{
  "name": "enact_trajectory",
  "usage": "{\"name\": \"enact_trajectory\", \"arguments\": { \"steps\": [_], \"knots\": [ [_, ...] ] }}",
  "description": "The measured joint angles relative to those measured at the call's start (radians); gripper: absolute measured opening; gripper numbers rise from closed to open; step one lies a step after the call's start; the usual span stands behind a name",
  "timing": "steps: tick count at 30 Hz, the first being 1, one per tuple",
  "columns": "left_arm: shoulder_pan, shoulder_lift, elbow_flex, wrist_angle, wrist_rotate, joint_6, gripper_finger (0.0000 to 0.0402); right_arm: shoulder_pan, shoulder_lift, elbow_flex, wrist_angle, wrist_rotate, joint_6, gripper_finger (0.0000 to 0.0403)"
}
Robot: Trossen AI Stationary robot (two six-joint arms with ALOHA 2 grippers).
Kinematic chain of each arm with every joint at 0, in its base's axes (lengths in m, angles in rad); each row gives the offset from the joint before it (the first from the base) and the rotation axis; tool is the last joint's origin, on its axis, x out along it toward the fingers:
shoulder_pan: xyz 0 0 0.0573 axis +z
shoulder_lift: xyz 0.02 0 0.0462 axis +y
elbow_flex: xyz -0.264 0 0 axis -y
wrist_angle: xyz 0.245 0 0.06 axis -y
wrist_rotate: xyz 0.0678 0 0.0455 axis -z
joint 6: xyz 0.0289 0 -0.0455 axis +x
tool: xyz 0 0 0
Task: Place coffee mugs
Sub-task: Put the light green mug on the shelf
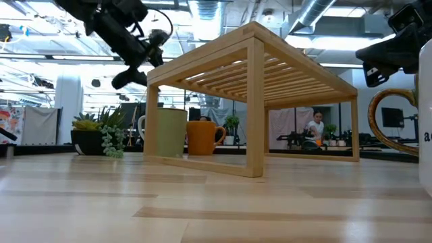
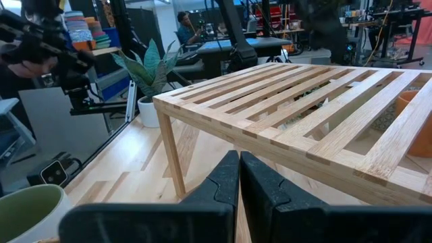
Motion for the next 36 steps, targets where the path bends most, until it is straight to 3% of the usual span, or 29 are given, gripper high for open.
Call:
{"name": "enact_trajectory", "arguments": {
  "steps": [4,10,16,23,36],
  "knots": [
    [0.016,0.041,0.020,0.053,0.049,0.072,0.0183,0.000,0.000,0.000,0.000,0.000,0.000,0.0043],
    [0.006,0.129,0.249,-0.291,-0.186,0.188,0.0183,0.000,0.000,0.000,0.000,0.000,0.000,0.0043],
    [-0.021,0.250,0.408,-0.468,-0.286,0.279,0.0183,0.000,0.000,0.000,0.000,0.000,0.000,0.0043],
    [-0.028,0.352,0.426,-0.565,-0.306,0.254,0.0183,0.000,0.000,0.000,0.000,0.000,0.000,0.0043],
    [-0.029,0.462,0.426,-0.568,-0.264,0.235,0.0183,0.000,0.000,0.000,0.000,0.000,0.000,0.0043]
  ]
}}
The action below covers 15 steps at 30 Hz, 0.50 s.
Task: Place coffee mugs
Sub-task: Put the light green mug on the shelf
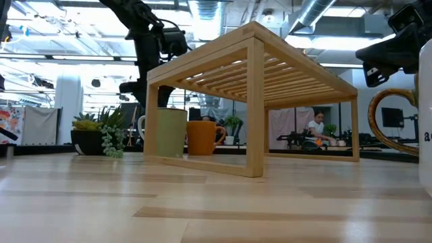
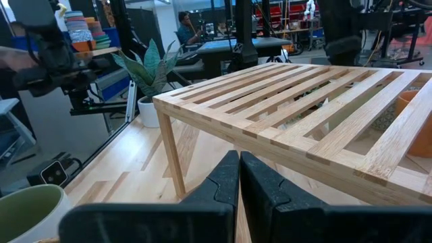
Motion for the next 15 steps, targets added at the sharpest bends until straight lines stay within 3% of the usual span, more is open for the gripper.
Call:
{"name": "enact_trajectory", "arguments": {
  "steps": [15],
  "knots": [
    [0.004,-0.001,-0.003,0.042,-0.040,0.047,0.0183,0.000,0.000,0.000,0.000,0.000,0.000,0.0043]
  ]
}}
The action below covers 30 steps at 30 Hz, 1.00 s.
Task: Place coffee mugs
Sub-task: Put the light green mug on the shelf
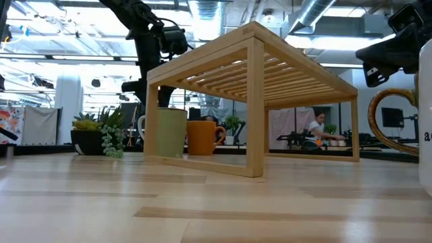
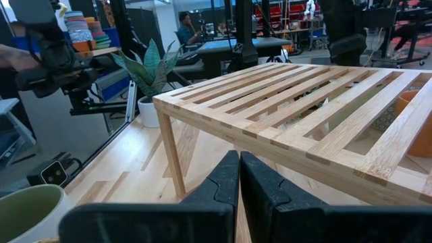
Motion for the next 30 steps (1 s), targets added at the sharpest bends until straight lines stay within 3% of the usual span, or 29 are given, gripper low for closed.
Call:
{"name": "enact_trajectory", "arguments": {
  "steps": [12,15,21,30],
  "knots": [
    [0.000,0.000,-0.042,0.038,0.025,0.067,0.0177,0.000,0.000,0.000,0.000,0.000,0.000,0.0043],
    [0.000,0.000,-0.042,0.044,0.025,0.072,0.0144,0.000,0.000,0.000,0.000,0.000,0.000,0.0043],
    [0.003,-0.009,-0.041,0.044,0.046,0.073,0.0017,0.000,0.000,0.000,0.000,0.000,0.000,0.0043],
    [0.000,-0.034,0.140,-0.224,0.050,0.172,0.0005,0.000,0.000,0.000,0.000,0.000,0.000,0.0043]
  ]
}}
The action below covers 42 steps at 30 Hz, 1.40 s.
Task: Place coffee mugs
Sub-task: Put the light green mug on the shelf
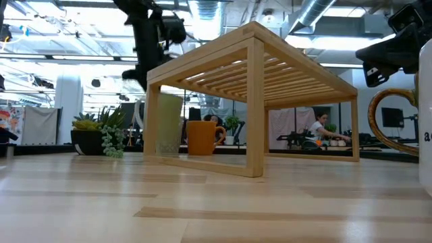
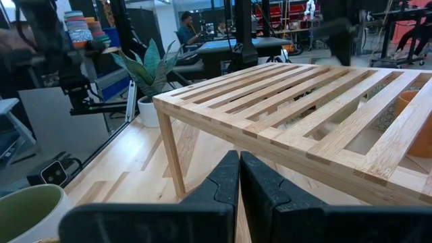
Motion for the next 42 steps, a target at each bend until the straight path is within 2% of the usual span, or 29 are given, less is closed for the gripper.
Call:
{"name": "enact_trajectory", "arguments": {
  "steps": [6,12,16,23,28,37,42],
  "knots": [
    [0.001,-0.034,0.234,-0.116,-0.114,0.043,0.0004,0.000,0.000,0.000,0.000,0.000,0.000,0.0043],
    [-0.035,-0.023,0.508,-0.101,-0.060,0.073,0.0002,0.000,0.000,0.000,0.000,0.000,0.000,0.0043],
    [-0.105,0.068,0.671,-0.066,-0.041,0.101,0.0002,0.000,0.000,0.000,0.000,0.000,0.000,0.0043],
    [-0.181,0.318,0.959,-0.066,0.074,0.078,0.0001,0.000,0.000,0.000,0.000,0.000,0.000,0.0043],
    [-0.216,0.391,0.929,0.054,0.146,0.050,0.0001,0.000,0.000,0.000,0.000,0.000,0.000,0.0043],
    [-0.241,0.478,0.929,0.094,0.120,0.053,0.0005,0.000,0.000,0.000,0.000,0.000,0.000,0.0043],
    [-0.245,0.504,0.929,0.102,0.072,0.072,0.0007,0.000,0.000,0.000,0.000,0.000,0.000,0.0043]
  ]
}}
